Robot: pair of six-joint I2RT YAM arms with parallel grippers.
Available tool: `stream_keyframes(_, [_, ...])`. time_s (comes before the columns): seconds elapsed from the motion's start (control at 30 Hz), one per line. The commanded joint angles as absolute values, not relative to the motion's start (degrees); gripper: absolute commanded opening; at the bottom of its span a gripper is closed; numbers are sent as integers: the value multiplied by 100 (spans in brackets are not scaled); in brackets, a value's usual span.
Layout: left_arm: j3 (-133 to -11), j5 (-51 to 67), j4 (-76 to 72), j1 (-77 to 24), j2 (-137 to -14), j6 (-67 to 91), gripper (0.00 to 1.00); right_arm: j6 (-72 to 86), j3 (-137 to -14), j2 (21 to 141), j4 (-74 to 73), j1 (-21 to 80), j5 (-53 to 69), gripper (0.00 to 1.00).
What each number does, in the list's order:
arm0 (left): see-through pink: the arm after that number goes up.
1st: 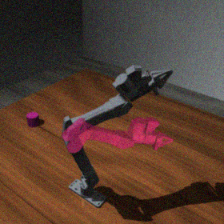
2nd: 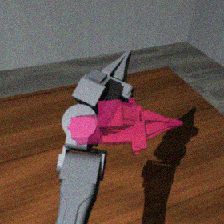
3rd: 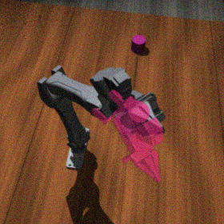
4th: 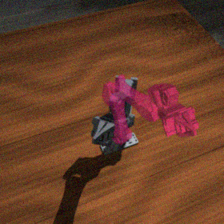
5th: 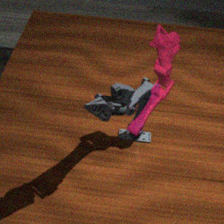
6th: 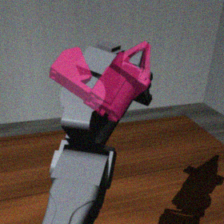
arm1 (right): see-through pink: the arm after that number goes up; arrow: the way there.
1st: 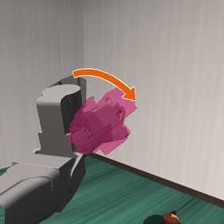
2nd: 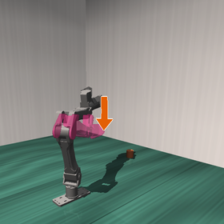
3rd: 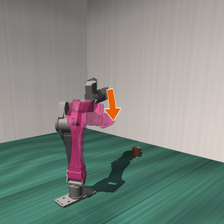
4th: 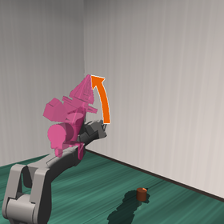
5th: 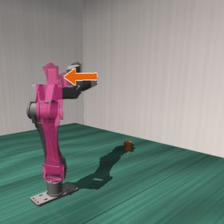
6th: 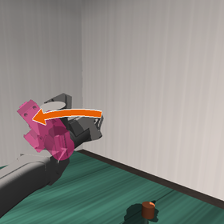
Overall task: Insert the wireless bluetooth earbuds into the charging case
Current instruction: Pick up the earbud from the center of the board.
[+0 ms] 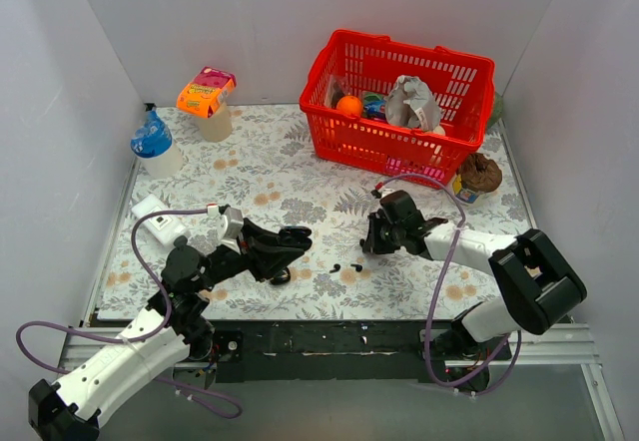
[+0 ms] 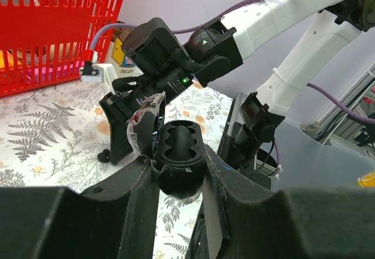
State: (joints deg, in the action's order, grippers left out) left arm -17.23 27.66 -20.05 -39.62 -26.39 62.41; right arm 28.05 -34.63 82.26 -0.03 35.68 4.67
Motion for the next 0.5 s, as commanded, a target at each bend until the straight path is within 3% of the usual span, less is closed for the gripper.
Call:
stream_keyframes(0.0, [-1705, 2769, -2144, -3990, -2646, 6205, 0, 2698, -3796, 8481, -176, 3665, 615, 1])
stream_keyframes(0.27, [-1731, 2856, -2162, -3999, -2663, 6249, 0, 2207, -4131, 8009, -482, 3718, 677, 1])
stream_keyframes(0.3, [-1740, 2865, -2171, -3990, -2672, 6240, 0, 2058, -4157, 7894, -544, 3726, 703, 14])
stream_keyframes(0.4, [-1767, 2874, -2171, -3990, -2716, 6205, 0, 1504, -4377, 7664, -896, 3727, 642, 34])
stream_keyframes(0.47, [-1767, 2857, -2180, -3990, -2716, 6188, 0, 1302, -4447, 7655, -975, 3727, 659, 40])
